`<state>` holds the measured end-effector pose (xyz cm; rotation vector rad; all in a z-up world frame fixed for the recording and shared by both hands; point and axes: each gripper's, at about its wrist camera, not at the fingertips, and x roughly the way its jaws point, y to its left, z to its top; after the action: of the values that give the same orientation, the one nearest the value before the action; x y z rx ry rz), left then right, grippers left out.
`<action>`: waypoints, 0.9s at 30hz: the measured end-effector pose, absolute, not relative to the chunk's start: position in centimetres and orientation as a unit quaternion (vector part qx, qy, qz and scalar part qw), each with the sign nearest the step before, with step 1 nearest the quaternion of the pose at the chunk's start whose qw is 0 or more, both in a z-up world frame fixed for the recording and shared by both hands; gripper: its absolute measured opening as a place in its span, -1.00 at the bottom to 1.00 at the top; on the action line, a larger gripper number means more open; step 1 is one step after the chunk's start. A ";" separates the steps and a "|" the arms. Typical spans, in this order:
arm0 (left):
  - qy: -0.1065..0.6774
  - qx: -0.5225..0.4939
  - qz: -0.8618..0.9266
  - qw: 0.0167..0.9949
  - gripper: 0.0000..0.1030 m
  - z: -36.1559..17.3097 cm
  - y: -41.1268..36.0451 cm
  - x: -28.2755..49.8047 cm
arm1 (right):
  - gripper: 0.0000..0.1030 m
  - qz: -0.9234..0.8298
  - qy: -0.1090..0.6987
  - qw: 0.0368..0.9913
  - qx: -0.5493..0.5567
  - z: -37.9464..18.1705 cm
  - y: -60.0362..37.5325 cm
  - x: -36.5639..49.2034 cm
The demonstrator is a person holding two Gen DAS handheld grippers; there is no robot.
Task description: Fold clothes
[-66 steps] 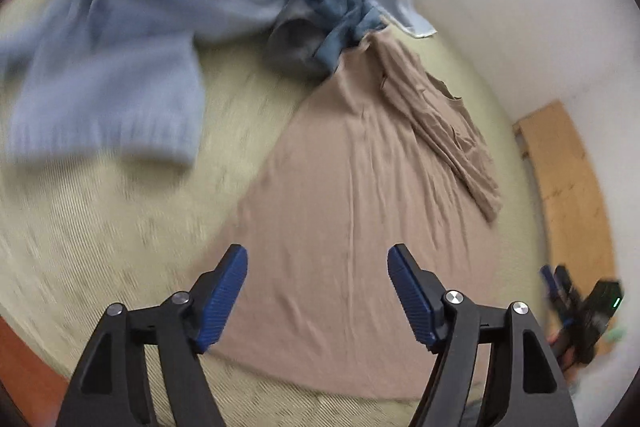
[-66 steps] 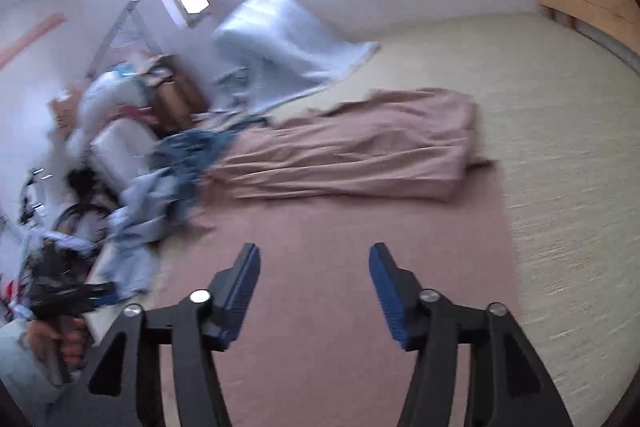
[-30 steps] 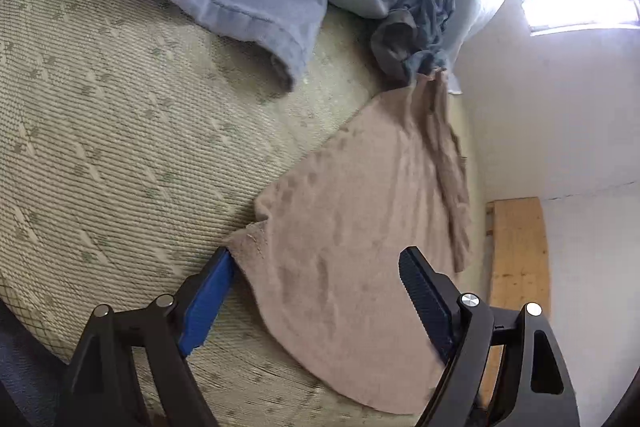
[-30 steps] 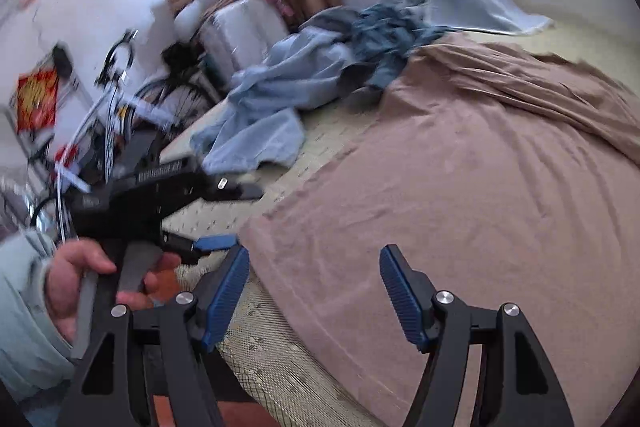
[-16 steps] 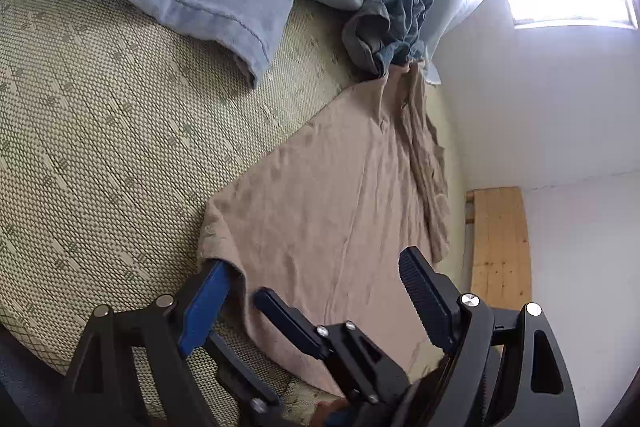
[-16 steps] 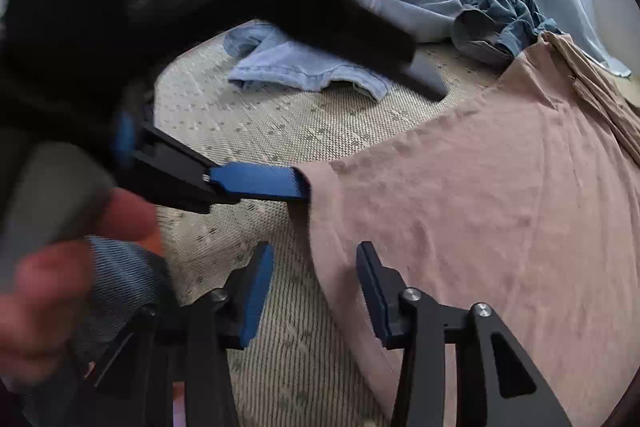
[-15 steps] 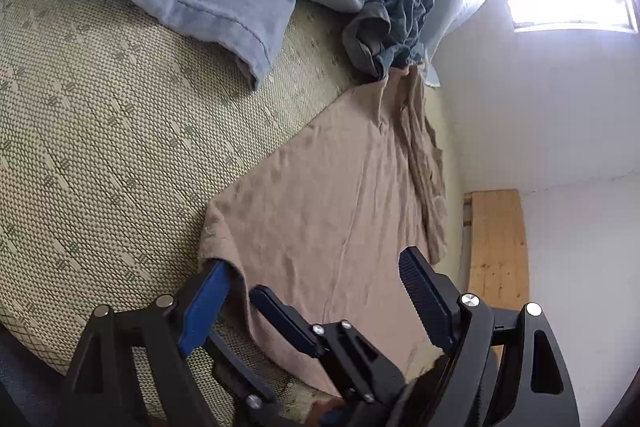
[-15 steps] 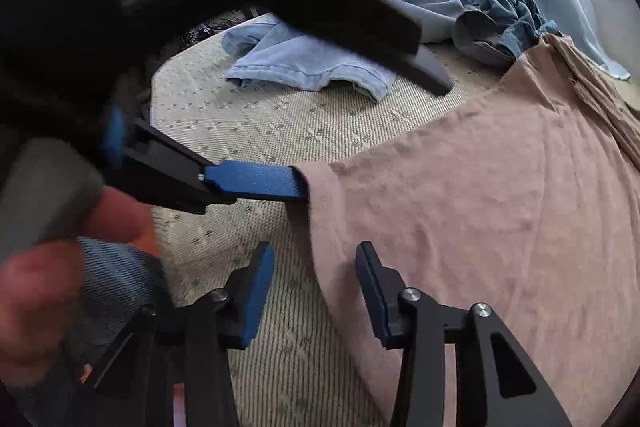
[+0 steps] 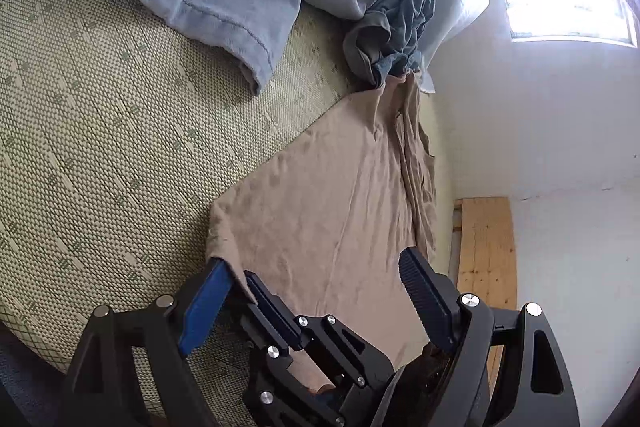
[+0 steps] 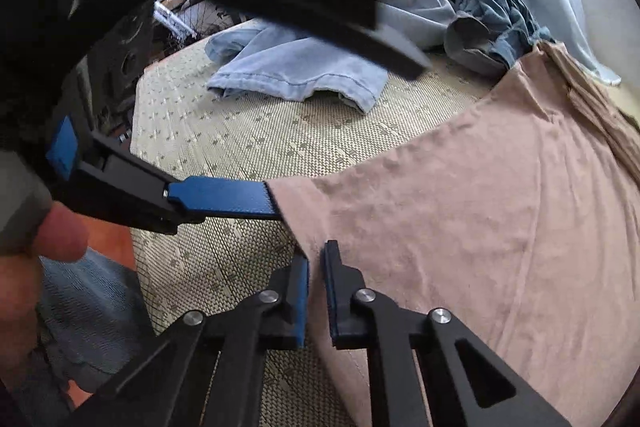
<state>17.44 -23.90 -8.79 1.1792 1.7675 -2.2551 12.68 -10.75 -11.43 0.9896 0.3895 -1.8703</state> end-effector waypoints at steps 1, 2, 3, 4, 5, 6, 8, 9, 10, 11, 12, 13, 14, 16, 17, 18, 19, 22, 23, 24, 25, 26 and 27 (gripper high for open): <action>0.572 0.379 -0.727 0.023 0.69 -8.8 -24.0 17.5 | -0.88 -0.764 0.152 0.477 0.407 -11.4 -10.7 12.5; 0.575 0.377 -0.726 0.025 0.69 -8.8 -24.1 17.5 | -0.88 -0.764 0.149 0.478 0.407 -11.3 -10.6 12.6; 0.577 0.375 -0.725 0.026 0.69 -8.8 -24.2 17.5 | -0.88 -0.763 0.147 0.479 0.408 -11.2 -10.6 12.6; 0.579 0.373 -0.724 0.027 0.69 -8.8 -24.3 17.6 | -0.88 -0.763 0.144 0.480 0.408 -11.2 -10.5 12.6; 0.580 0.370 -0.725 0.028 0.69 -8.8 -24.3 17.7 | -0.88 -0.763 0.141 0.481 0.409 -11.1 -10.5 12.6; 0.581 0.369 -0.725 0.028 0.69 -8.8 -24.3 17.7 | -0.88 -0.763 0.138 0.481 0.409 -11.0 -10.5 12.6; 0.586 0.366 -0.723 0.027 0.69 -8.9 -24.3 17.7 | -0.89 -0.763 0.133 0.482 0.409 -10.8 -10.3 12.6; 0.587 0.363 -0.723 0.025 0.69 -8.9 -24.4 18.0 | -0.89 -0.763 0.133 0.483 0.409 -10.7 -10.3 12.6; 0.587 0.361 -0.724 0.022 0.69 -8.9 -24.4 18.6 | -0.90 -0.763 0.131 0.483 0.409 -10.6 -10.2 12.6; 0.589 0.358 -0.724 0.019 0.69 -8.8 -24.4 18.9 | -0.90 -0.763 0.129 0.483 0.409 -10.6 -10.2 12.5; 0.589 0.356 -0.725 0.017 0.69 -8.6 -24.3 18.9 | -0.91 -0.763 0.127 0.483 0.410 -10.5 -10.2 12.5; 0.588 0.355 -0.727 0.016 0.69 -8.5 -24.2 18.9 | -0.91 -0.763 0.124 0.483 0.411 -10.4 -10.1 12.4; 0.587 0.354 -0.728 0.016 0.69 -8.3 -24.2 18.9 | -0.92 -0.763 0.120 0.483 0.412 -10.4 -10.0 12.3; 0.588 0.354 -0.727 0.017 0.69 -8.1 -24.2 19.5 | -0.92 -0.763 0.112 0.483 0.413 -10.3 -9.9 12.2; 0.589 0.353 -0.726 0.017 0.69 -8.0 -24.2 20.3 | -0.92 -0.764 0.110 0.483 0.414 -10.2 -9.8 12.1; 0.591 0.352 -0.726 0.018 0.69 -7.8 -24.2 21.0 | -0.92 -0.764 0.107 0.483 0.415 -10.1 -9.8 12.0; 0.592 0.351 -0.725 0.018 0.69 -7.7 -24.2 21.4 | -0.92 -0.764 0.104 0.482 0.415 -10.0 -9.7 11.9; 0.586 0.346 -0.732 0.027 0.69 -7.3 -24.7 22.0 | -0.92 -0.766 0.097 0.479 0.418 -9.9 -9.6 11.7; 0.583 0.340 -0.737 0.032 0.69 -7.0 -24.9 22.4 | -0.92 -0.767 0.094 0.477 0.419 -9.9 -9.6 11.7; 0.582 0.336 -0.740 0.034 0.69 -6.8 -25.1 22.7 | -0.92 -0.768 0.093 0.475 0.420 -9.9 -9.6 11.6; 0.582 0.333 -0.741 0.035 0.69 -6.6 -25.3 23.1 | -0.92 -0.769 0.092 0.472 0.421 -9.9 -9.5 11.6; 0.581 0.335 -0.741 0.038 0.69 -6.6 -25.3 23.3 | -0.92 -0.769 0.089 0.472 0.423 -10.0 -9.4 11.5; 0.580 0.340 -0.739 0.039 0.69 -6.8 -25.4 23.5 | -0.92 -0.769 0.084 0.471 0.424 -9.9 -9.4 11.4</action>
<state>23.45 -25.36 -6.77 1.0410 1.7781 -2.2659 11.38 -9.36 -9.94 1.0385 0.2063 -1.8825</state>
